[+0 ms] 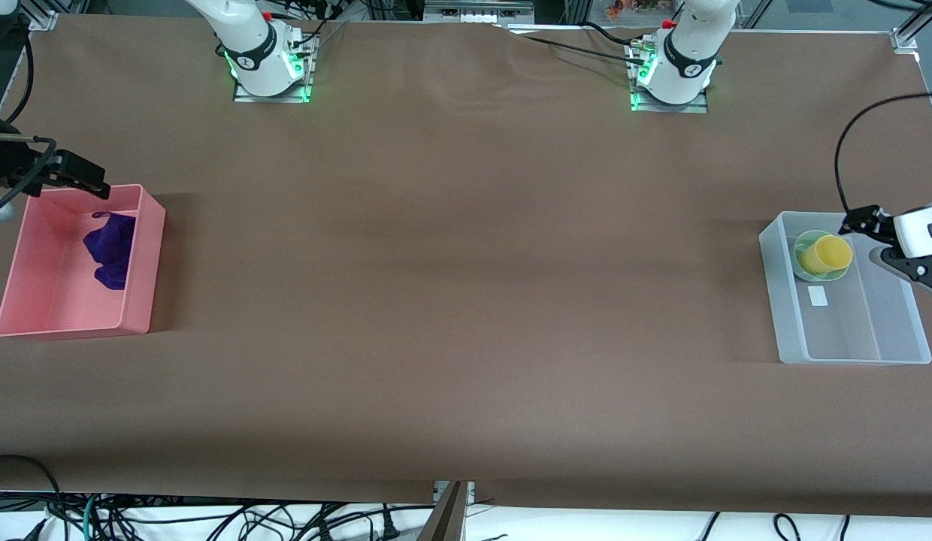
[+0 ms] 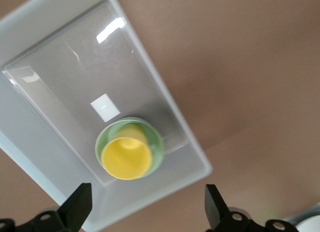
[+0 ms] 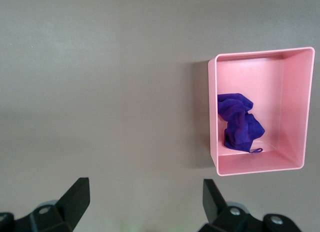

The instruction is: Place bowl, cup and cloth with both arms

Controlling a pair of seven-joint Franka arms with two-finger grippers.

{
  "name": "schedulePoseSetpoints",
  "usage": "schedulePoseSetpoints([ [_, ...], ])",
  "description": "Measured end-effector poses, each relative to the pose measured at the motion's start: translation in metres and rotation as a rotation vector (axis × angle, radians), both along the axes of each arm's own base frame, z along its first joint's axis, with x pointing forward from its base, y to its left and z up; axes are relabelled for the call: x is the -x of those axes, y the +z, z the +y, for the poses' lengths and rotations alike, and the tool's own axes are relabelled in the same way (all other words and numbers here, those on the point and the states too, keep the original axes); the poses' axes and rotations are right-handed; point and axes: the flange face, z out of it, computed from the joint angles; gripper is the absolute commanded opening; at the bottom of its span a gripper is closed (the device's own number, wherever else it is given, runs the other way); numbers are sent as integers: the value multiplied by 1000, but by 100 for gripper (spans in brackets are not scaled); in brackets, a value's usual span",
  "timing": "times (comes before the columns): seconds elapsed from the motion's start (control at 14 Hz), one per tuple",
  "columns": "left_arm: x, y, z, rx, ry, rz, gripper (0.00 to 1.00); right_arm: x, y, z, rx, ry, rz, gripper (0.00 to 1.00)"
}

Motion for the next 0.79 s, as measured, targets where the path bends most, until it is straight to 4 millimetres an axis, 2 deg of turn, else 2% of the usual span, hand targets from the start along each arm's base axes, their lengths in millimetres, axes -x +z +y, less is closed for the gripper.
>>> schedulePoseSetpoints([
  [0.14,4,40,-55,-3,59,-7,100,1,1,0,0,-5,1,100],
  [0.36,7,82,-117,-14,119,-32,100,1,0,-3,1,-10,2,100],
  [0.57,9,123,-188,-60,158,-90,100,0,-1,-3,1,-10,3,100],
  [0.71,16,139,-220,-86,196,-131,100,0,-1,-3,1,-10,3,100],
  [0.79,17,145,-224,-72,221,-152,100,0,-1,-3,1,-10,3,100],
])
